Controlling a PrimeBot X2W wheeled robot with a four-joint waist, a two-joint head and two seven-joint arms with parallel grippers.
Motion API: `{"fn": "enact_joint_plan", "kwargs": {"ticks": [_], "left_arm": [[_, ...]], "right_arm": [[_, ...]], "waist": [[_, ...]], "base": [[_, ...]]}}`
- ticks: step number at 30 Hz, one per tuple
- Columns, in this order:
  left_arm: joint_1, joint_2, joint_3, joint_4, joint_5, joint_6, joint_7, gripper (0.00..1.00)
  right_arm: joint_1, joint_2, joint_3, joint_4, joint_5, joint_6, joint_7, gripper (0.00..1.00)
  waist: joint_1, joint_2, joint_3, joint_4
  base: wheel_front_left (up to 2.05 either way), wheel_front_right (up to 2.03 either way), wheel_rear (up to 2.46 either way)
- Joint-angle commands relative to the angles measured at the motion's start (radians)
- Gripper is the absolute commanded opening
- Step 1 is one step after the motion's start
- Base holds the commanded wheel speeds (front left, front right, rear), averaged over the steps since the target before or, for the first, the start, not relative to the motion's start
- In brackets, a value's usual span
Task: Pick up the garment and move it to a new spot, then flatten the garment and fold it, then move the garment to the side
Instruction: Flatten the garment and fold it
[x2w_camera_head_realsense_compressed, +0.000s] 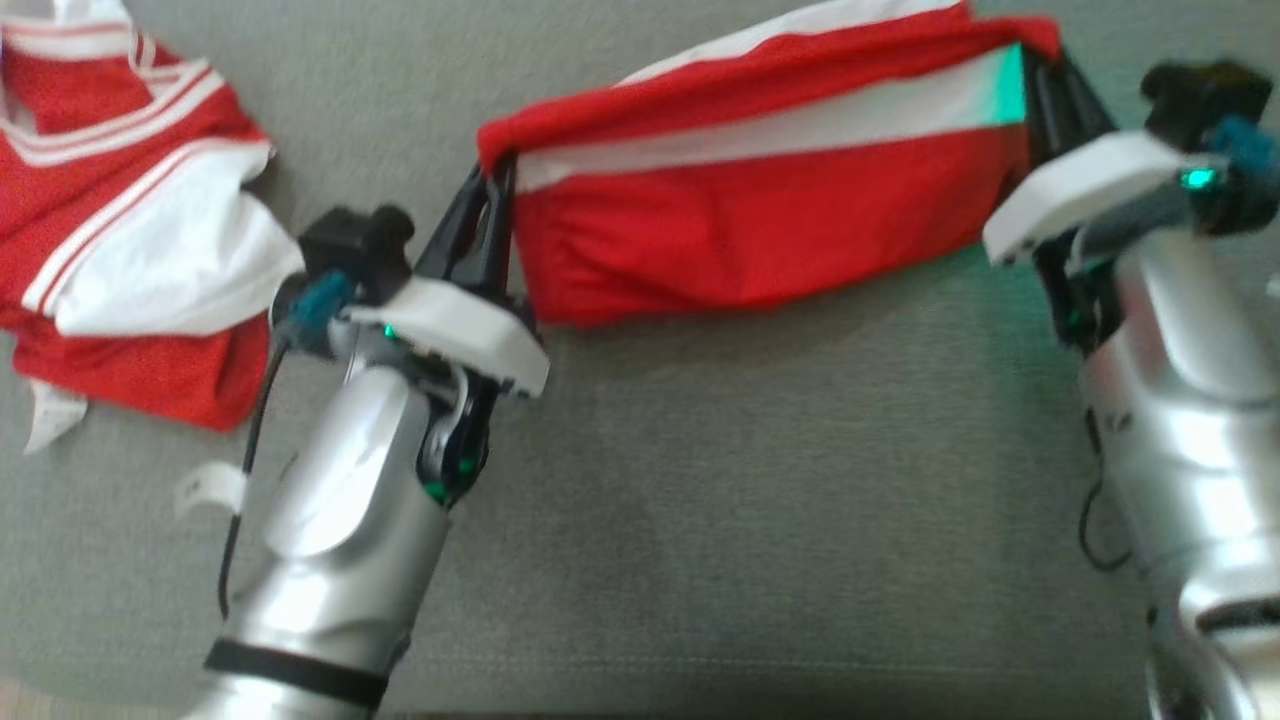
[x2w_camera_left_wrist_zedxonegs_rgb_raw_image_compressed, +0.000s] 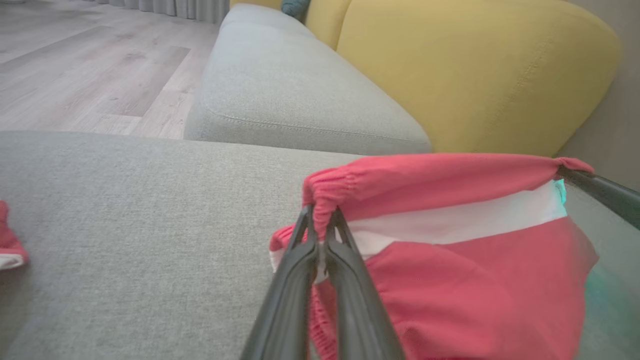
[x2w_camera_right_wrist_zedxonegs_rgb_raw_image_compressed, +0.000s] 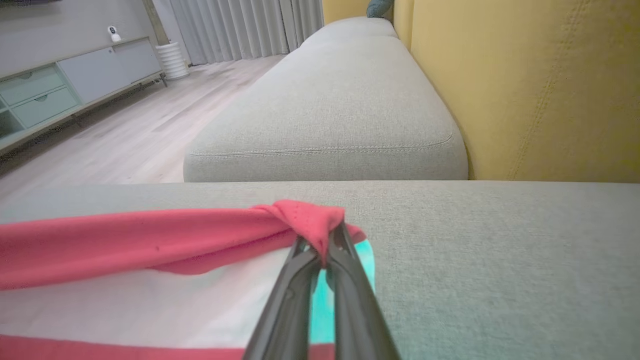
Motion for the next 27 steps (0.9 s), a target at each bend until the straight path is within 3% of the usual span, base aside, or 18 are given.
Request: {"fn": "enact_joint_plan", "kwargs": {"ticks": [1, 10, 11, 12, 13, 14, 21, 27], "left_arm": [[-0.04, 0.02, 0.024, -0.027, -0.01, 0.01, -0.005, 0.0], [-0.171, 0.02, -0.061, 0.012, -0.076, 0.057, -0.005, 0.0], [-0.183, 0.02, -0.075, 0.019, -0.079, 0.059, -0.005, 0.0], [-0.194, 0.02, -0.087, 0.022, -0.082, 0.062, -0.005, 0.33], [-0.199, 0.02, -0.1, 0.026, -0.085, 0.065, -0.005, 0.91], [-0.202, 0.02, -0.111, 0.028, -0.09, 0.069, -0.005, 1.0], [-0.115, 0.02, -0.097, -0.008, -0.087, 0.119, -0.005, 1.0], [-0.008, 0.02, -0.074, -0.053, -0.072, 0.133, -0.005, 1.0]], "right_arm": [[-0.037, 0.005, 0.007, -0.016, -0.009, 0.006, -0.013, 0.0], [-0.245, 0.0, -0.1, 0.18, -0.12, 0.006, -0.075, 0.0], [-0.259, 0.003, -0.113, 0.198, -0.133, 0.006, -0.08, 0.18], [-0.269, 0.005, -0.13, 0.217, -0.145, 0.006, -0.084, 0.73], [-0.276, 0.009, -0.142, 0.234, -0.163, 0.006, -0.088, 1.0], [-0.28, 0.015, -0.154, 0.247, -0.176, 0.006, -0.094, 1.0], [-0.211, 0.009, -0.207, 0.272, -0.272, 0.006, -0.119, 1.0], [-0.141, -0.004, -0.22, 0.366, -0.303, 0.006, -0.089, 1.0]], "waist": [[-0.0002, 0.0, 0.05, 0.041], [-0.0002, 0.0, 0.133, 0.094], [-0.0002, 0.0, 0.138, 0.096], [-0.0002, 0.0, 0.142, 0.097], [-0.0002, 0.0, 0.144, 0.097], [-0.0002, 0.0, 0.144, 0.097], [-0.0002, 0.0, 0.121, 0.087], [-0.0002, 0.0, 0.091, 0.089]], "base": [[0.0, 0.0, 0.0], [0.0, 0.0, 0.0], [0.0, 0.0, 0.0], [0.0, 0.0, 0.0], [0.0, 0.0, 0.0], [0.0, 0.0, 0.0], [0.0, 0.0, 0.0], [0.0, 0.0, 0.0]]}}
